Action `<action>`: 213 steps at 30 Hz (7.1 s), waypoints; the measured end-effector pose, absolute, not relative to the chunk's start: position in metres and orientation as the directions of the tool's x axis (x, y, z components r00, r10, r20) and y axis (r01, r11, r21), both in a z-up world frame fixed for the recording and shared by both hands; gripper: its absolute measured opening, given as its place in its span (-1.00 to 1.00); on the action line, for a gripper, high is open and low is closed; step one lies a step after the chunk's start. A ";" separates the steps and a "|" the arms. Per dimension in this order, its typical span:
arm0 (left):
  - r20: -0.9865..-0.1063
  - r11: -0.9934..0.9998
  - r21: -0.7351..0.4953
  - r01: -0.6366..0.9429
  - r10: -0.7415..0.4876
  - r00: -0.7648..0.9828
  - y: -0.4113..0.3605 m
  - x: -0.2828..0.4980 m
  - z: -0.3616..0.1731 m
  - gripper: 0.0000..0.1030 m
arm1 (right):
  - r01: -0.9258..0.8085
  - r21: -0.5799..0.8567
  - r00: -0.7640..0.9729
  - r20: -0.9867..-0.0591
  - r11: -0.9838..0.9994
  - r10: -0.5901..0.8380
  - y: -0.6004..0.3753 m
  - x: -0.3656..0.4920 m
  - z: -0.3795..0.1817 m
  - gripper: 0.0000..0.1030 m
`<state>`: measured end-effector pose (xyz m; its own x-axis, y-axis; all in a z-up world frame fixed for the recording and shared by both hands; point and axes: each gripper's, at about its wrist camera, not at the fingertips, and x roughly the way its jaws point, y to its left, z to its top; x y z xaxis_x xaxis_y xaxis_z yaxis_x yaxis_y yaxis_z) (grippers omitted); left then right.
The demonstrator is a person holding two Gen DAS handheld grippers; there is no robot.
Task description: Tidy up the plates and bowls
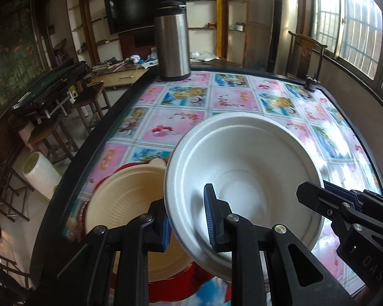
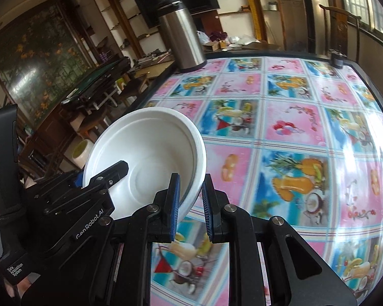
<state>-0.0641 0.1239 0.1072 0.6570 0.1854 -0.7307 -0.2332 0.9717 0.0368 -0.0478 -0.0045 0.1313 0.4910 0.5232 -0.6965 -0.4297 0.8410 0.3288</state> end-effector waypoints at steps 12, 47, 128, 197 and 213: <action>-0.749 0.945 0.023 -0.327 0.233 0.620 0.172 -0.079 0.095 -0.59 | -0.517 0.317 0.430 -0.708 0.795 0.561 0.060 -0.063 0.128 -0.66; -0.771 0.932 0.006 -0.364 0.236 0.592 0.198 -0.082 0.058 0.14 | -0.499 0.318 0.381 -0.755 0.806 0.534 0.094 -0.047 0.094 -0.46; -0.588 0.933 0.043 -0.358 0.314 0.745 0.162 -0.127 0.089 0.59 | -0.489 0.248 0.473 -0.730 0.836 0.493 0.037 -0.087 0.095 -0.46; -0.622 0.935 0.044 -0.352 0.302 0.722 0.177 -0.131 0.078 0.69 | -0.527 0.217 0.435 -0.762 0.822 0.480 0.059 -0.095 0.086 -0.46; -0.622 0.935 0.046 -0.352 0.302 0.722 0.179 -0.129 0.077 0.69 | -0.533 0.214 0.430 -0.765 0.819 0.480 0.066 -0.094 0.085 -0.46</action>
<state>-0.1285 0.1787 0.0766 0.7219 0.3023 -0.6225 -0.3522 0.9348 0.0455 -0.0937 0.0660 0.0849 0.4300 0.4800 -0.7646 -0.5327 0.8187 0.2144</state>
